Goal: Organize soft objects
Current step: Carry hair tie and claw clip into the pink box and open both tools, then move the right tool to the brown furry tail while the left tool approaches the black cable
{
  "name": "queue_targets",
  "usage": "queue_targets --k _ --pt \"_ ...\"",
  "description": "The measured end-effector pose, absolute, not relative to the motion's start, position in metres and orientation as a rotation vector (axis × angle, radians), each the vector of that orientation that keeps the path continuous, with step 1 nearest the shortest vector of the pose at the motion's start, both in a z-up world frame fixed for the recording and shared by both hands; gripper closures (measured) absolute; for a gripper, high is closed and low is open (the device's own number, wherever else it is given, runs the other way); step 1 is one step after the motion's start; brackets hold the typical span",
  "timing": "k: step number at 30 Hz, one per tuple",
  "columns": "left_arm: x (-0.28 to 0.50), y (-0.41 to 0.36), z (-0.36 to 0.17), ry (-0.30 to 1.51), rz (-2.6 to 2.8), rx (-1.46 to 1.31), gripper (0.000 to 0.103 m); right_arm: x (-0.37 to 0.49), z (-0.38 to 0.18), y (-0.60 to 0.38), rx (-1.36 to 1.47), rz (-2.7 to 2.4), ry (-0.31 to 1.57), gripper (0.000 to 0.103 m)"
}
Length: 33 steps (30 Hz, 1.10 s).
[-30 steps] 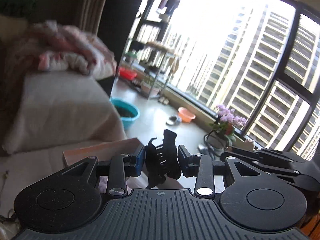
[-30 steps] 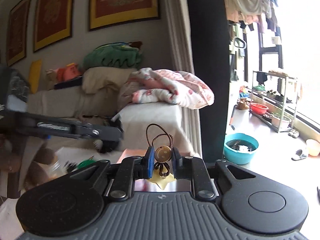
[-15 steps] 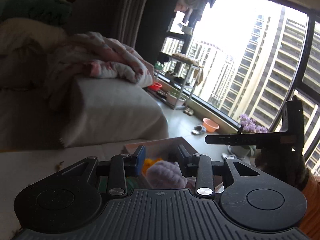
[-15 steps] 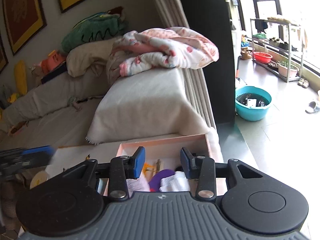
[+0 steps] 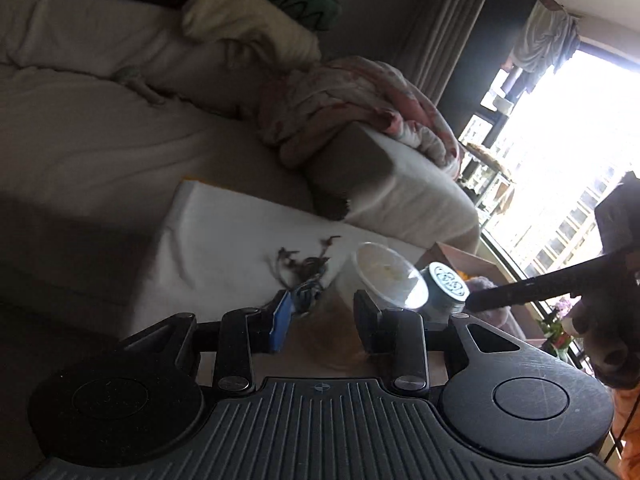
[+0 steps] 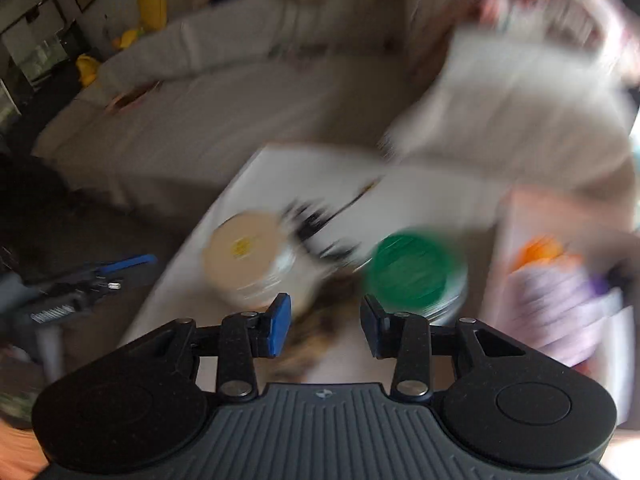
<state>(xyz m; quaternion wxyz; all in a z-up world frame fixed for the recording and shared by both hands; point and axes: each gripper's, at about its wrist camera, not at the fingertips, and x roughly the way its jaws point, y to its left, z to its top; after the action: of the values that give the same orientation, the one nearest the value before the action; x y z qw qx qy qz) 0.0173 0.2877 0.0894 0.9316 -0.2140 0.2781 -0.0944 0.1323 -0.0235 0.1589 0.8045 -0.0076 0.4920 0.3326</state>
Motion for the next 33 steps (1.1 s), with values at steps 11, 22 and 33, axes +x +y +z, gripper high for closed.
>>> queue_targets --k 11,22,33 --pt "0.086 0.322 0.049 0.700 -0.261 -0.553 0.065 0.085 0.098 0.042 -0.333 0.687 0.938 0.065" --pt "0.168 0.295 0.026 0.827 -0.386 -0.518 0.068 0.086 0.066 0.015 -0.306 0.626 0.884 0.065" --pt "0.245 0.268 0.031 1.004 -0.424 -0.466 0.068 0.065 0.043 0.002 -0.237 0.640 0.710 0.055"
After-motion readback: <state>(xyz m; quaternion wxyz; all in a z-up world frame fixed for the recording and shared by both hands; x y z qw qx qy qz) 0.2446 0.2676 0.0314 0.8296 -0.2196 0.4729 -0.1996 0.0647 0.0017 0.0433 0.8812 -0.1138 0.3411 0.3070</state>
